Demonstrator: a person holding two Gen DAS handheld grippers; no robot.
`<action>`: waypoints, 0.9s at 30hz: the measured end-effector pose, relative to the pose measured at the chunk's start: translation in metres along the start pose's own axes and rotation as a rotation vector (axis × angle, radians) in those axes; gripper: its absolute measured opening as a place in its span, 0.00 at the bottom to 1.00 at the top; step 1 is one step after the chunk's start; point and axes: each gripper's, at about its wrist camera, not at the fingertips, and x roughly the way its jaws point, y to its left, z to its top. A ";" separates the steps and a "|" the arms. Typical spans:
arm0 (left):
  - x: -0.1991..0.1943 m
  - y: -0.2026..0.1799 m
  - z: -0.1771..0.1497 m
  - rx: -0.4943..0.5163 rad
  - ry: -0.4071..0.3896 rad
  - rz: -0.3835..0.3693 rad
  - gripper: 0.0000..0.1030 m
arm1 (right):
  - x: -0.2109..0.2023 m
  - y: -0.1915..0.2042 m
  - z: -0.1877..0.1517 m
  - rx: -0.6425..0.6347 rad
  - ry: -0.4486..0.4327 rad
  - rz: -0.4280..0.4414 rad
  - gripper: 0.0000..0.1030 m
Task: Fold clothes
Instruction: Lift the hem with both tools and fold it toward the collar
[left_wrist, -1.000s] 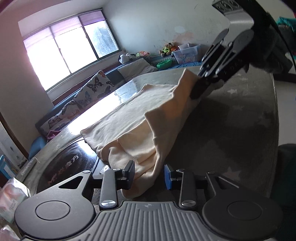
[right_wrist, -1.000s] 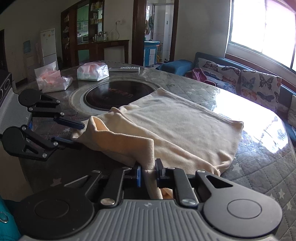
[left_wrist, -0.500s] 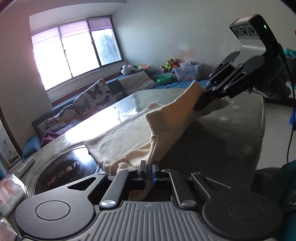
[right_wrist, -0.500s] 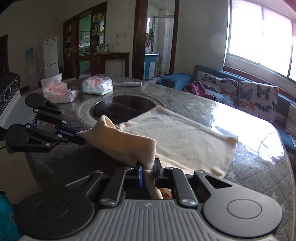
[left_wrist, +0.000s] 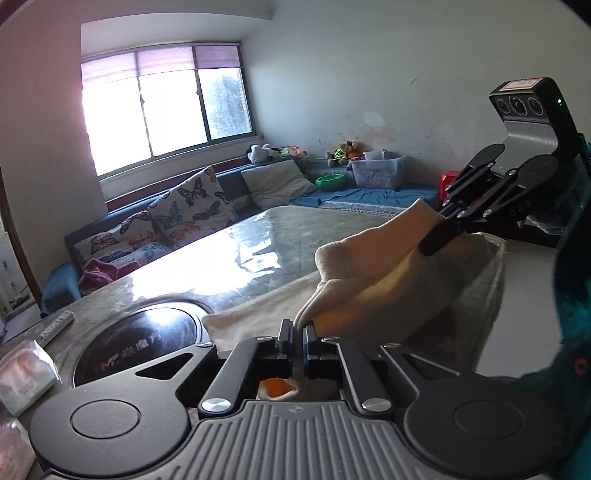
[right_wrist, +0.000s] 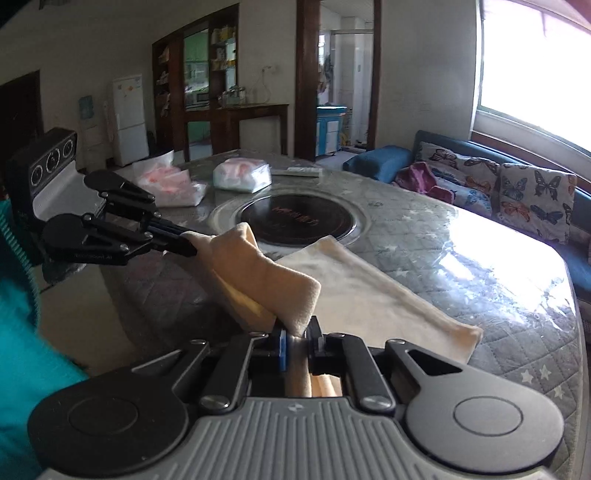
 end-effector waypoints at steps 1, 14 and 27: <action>0.008 0.005 0.004 0.004 -0.002 0.004 0.05 | 0.004 -0.006 0.004 0.007 -0.002 -0.008 0.08; 0.162 0.071 0.032 0.017 0.118 0.079 0.05 | 0.093 -0.110 0.040 0.113 0.056 -0.132 0.08; 0.215 0.077 0.015 -0.013 0.223 0.174 0.20 | 0.146 -0.153 -0.005 0.310 0.061 -0.235 0.24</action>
